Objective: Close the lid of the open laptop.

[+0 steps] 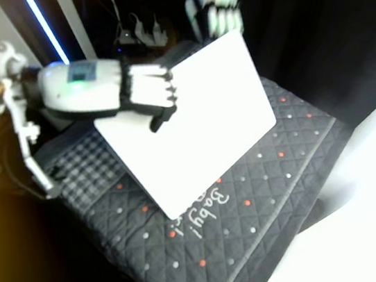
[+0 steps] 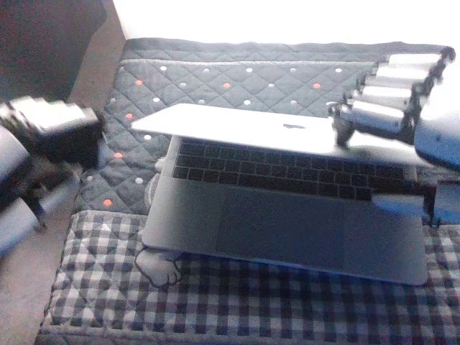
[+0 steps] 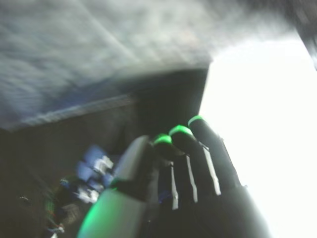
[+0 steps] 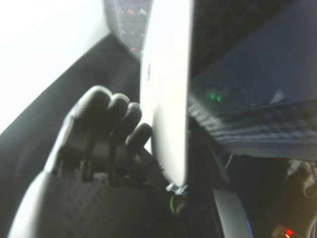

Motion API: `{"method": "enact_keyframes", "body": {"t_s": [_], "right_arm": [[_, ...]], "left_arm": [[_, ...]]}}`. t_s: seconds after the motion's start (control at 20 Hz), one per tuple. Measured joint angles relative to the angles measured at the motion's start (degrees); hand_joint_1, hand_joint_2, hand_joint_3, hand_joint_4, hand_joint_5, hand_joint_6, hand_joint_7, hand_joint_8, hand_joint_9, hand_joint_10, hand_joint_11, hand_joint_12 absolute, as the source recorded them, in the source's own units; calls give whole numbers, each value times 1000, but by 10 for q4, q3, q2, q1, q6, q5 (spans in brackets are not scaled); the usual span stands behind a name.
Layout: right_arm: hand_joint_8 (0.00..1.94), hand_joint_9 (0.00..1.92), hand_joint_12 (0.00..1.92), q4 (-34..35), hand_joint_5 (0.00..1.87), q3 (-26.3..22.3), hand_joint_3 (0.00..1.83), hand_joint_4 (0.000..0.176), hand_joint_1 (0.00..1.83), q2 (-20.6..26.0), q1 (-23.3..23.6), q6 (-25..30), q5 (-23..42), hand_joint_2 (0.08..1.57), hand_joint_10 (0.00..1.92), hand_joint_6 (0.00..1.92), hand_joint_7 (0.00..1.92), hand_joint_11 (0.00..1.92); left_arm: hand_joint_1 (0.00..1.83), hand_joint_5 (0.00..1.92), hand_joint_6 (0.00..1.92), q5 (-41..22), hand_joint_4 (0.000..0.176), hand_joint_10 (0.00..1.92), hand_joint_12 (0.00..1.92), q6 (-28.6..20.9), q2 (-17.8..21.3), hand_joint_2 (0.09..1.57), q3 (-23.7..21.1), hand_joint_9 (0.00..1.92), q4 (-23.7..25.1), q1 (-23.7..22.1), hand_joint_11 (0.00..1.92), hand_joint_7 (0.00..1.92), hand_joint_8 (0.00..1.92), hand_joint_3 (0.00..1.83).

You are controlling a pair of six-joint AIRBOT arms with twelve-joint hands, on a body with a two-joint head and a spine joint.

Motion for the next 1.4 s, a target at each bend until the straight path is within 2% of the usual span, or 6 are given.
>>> {"method": "enact_keyframes", "body": {"t_s": [0.45, 0.7, 0.8, 1.2, 1.3, 1.4], "right_arm": [[158, 41, 1645, -9, 139, 9, 2, 0, 286, -10, -117, 80, 3, 1328, 828, 313, 230, 0], [8, 74, 717, -28, 84, 14, 3, 0, 258, -12, -123, 103, -14, 1376, 115, 19, 120, 0], [34, 264, 1521, -23, 165, 14, 5, 0, 118, -12, -123, 103, -3, 1387, 243, 42, 277, 0], [0, 400, 1684, -26, 324, 14, 0, 0, 296, -9, -122, 104, 10, 1389, 322, 10, 437, 2], [8, 147, 1221, -26, 143, 14, 7, 0, 257, -7, -122, 104, 9, 1437, 310, 17, 259, 0], [18, 26, 165, -25, 9, 14, 11, 16, 304, -1, -123, 104, 12, 1474, 87, 2, 46, 0]], "left_arm": [[1175, 322, 1826, -30, 0, 1921, 1921, 11, -9, 1460, 21, 414, -14, -42, 201, 376, 1901, 0], [1193, 337, 1794, -3, 0, 1921, 1921, 11, -15, 1449, 26, 442, -9, -46, 214, 386, 1868, 0], [1218, 353, 1683, -2, 0, 1921, 1921, 11, -15, 1430, 27, 480, -10, -46, 237, 410, 1854, 0], [907, 343, 1860, 0, 27, 1750, 1921, 11, -20, 1500, 29, 126, -9, -53, 134, 383, 1921, 0], [896, 330, 1891, 0, 30, 1743, 1921, 11, -20, 1508, 29, 117, -10, -53, 107, 374, 1921, 2], [909, 293, 1920, 0, 13, 1601, 1860, 11, -20, 1502, 31, 133, -9, -53, 14, 422, 1863, 0]]}}
